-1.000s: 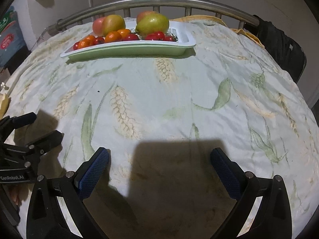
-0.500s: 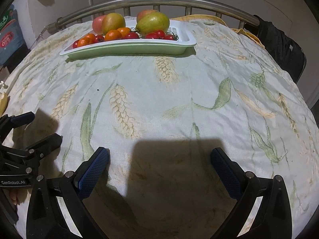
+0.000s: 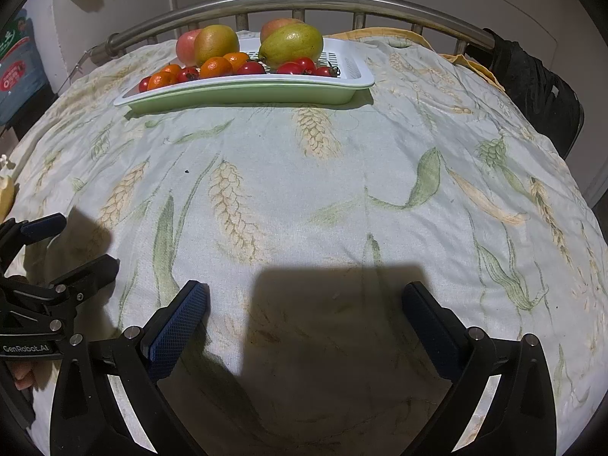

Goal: Organize fruits

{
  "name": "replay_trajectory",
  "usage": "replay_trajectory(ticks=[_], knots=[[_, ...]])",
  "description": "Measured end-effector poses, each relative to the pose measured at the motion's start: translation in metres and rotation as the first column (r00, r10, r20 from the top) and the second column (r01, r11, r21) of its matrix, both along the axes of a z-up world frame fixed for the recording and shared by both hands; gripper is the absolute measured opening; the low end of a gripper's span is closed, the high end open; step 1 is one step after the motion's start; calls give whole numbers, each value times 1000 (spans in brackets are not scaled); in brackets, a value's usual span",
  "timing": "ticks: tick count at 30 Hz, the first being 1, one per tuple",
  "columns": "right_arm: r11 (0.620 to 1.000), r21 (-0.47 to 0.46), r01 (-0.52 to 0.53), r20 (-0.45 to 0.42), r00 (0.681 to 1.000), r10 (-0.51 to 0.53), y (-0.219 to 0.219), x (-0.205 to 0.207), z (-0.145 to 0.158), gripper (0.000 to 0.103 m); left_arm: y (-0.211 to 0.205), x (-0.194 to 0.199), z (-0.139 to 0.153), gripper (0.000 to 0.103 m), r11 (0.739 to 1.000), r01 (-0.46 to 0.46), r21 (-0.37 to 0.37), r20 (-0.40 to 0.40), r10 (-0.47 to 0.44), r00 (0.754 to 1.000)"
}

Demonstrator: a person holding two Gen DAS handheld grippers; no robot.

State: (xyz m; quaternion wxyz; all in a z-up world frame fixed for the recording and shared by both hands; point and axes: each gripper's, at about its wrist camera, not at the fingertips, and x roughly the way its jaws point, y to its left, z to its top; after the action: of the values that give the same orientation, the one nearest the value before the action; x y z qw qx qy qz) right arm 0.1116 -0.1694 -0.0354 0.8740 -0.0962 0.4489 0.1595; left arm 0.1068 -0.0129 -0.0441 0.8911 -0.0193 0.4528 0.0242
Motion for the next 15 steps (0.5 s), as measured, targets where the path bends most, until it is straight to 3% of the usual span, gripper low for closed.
replay_trajectory(ticks=[15], knots=[[1000, 0, 0, 0, 1000, 0, 0, 0, 0, 103, 0, 0, 0, 103, 1000, 0, 0, 0, 0, 1000]])
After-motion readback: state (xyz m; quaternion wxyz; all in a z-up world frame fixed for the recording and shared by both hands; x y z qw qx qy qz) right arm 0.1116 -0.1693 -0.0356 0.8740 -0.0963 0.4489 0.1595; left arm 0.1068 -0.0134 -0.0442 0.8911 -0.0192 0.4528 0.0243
